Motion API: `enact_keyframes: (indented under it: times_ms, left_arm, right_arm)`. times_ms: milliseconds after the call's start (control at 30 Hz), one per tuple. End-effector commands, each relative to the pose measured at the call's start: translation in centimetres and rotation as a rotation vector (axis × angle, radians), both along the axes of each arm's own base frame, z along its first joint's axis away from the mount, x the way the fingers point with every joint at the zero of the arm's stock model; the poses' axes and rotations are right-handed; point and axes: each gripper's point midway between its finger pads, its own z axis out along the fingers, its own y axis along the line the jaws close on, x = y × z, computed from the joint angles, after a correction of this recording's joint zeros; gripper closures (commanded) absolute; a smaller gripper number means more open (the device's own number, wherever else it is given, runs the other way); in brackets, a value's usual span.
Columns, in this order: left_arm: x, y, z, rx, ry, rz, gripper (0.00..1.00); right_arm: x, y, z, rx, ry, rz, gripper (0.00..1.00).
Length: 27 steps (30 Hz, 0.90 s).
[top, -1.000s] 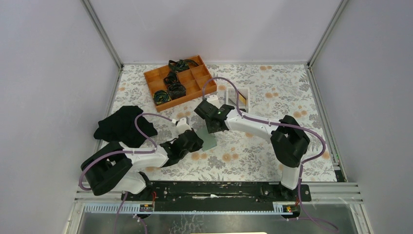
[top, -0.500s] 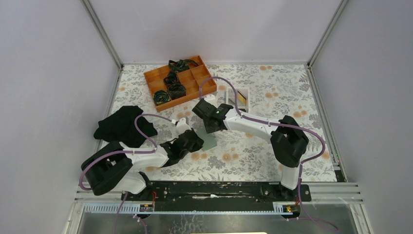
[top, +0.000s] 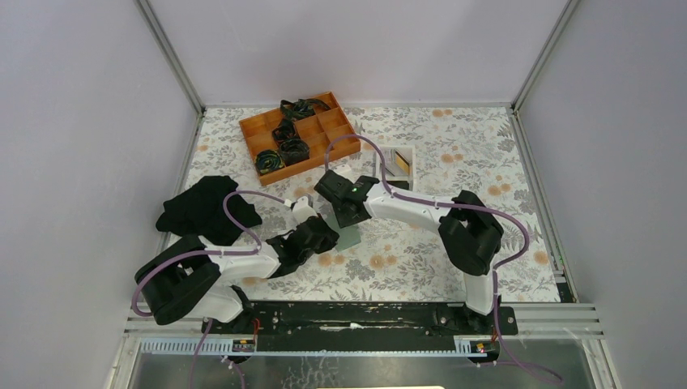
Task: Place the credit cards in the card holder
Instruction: Close the card holder at the center of the board.
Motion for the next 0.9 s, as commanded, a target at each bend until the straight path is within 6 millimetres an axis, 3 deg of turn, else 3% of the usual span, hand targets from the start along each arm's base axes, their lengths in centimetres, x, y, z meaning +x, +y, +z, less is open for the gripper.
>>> enact_keyframes:
  times_ms: [0, 300, 867]
  left_arm:
    - [0.16, 0.06, 0.28, -0.015, -0.024, 0.011, 0.93]
    - [0.13, 0.15, 0.24, -0.011, -0.025, 0.01, 0.93]
    - [0.12, 0.05, 0.18, -0.009, -0.021, 0.006, 0.93]
  right_arm:
    - [0.09, 1.06, 0.66, 0.009, -0.003, 0.023, 0.61]
    - [0.15, 0.93, 0.0, -0.014, 0.004, 0.022, 0.65]
    - [0.0, 1.07, 0.14, -0.014, 0.016, 0.04, 0.89]
